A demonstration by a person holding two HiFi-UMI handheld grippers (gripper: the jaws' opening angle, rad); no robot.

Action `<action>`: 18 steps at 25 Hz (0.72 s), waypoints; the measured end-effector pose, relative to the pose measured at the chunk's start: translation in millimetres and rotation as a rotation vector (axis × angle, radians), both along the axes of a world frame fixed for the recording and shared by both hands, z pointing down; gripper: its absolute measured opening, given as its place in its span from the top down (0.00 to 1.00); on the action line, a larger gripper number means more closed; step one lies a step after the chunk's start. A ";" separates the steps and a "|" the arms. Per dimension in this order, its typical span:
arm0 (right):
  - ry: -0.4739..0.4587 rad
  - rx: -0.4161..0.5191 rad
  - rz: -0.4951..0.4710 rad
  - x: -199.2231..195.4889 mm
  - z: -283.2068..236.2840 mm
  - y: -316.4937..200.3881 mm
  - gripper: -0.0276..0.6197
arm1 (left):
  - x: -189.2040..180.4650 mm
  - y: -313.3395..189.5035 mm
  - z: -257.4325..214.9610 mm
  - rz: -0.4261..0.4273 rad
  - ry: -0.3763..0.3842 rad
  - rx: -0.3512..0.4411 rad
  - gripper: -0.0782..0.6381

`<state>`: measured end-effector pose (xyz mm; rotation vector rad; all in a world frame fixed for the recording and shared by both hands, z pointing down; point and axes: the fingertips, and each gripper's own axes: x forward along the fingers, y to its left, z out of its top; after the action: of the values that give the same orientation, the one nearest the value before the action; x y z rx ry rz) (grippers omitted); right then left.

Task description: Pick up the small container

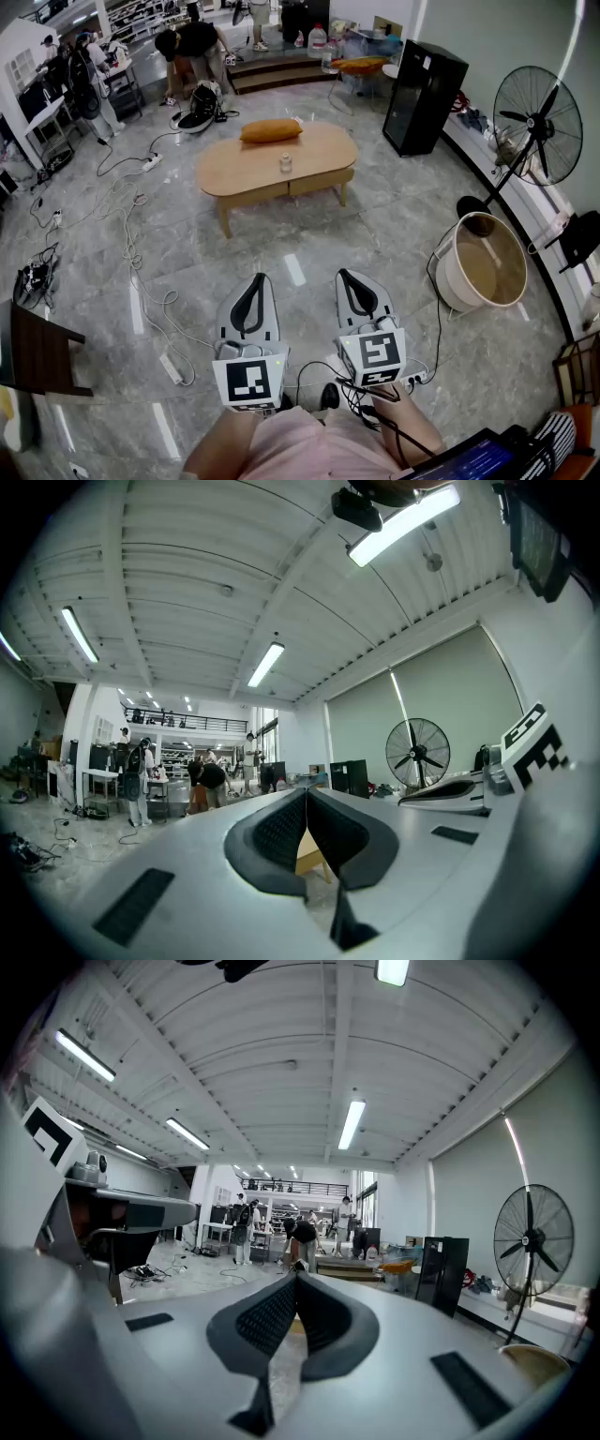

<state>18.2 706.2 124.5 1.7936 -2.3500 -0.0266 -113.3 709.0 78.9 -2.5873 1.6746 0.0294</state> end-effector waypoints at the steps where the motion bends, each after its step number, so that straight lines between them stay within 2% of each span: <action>1: 0.000 0.001 0.000 0.5 -0.6 -0.4 0.96 | 0.4 -0.4 -0.7 0.000 0.002 0.003 0.87; 9: 0.003 0.002 0.008 -19.7 2.6 1.5 0.96 | -19.6 2.8 1.6 0.010 0.009 0.014 0.87; 13: -0.034 0.039 0.019 -31.0 -0.2 4.5 0.95 | -35.7 4.6 5.2 0.012 0.013 0.011 0.87; 14: -0.041 0.035 0.011 -32.0 -1.9 3.0 0.92 | -36.8 3.6 3.8 0.012 0.010 0.009 0.87; 15: -0.043 0.025 0.001 -32.9 -2.9 0.1 0.70 | -37.4 1.6 1.9 0.011 0.008 0.007 0.87; 16: -0.045 0.016 -0.005 -33.9 -4.1 -3.1 0.58 | -38.5 -1.0 0.3 0.010 0.007 0.004 0.87; 18: -0.044 0.016 -0.003 -37.6 -6.4 -7.6 0.54 | -43.9 -4.8 -0.2 0.009 0.007 -0.001 0.87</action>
<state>-19.4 698.5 118.1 1.8160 -2.3898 -0.0063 -157.2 704.2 78.7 -2.5985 1.6659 0.0386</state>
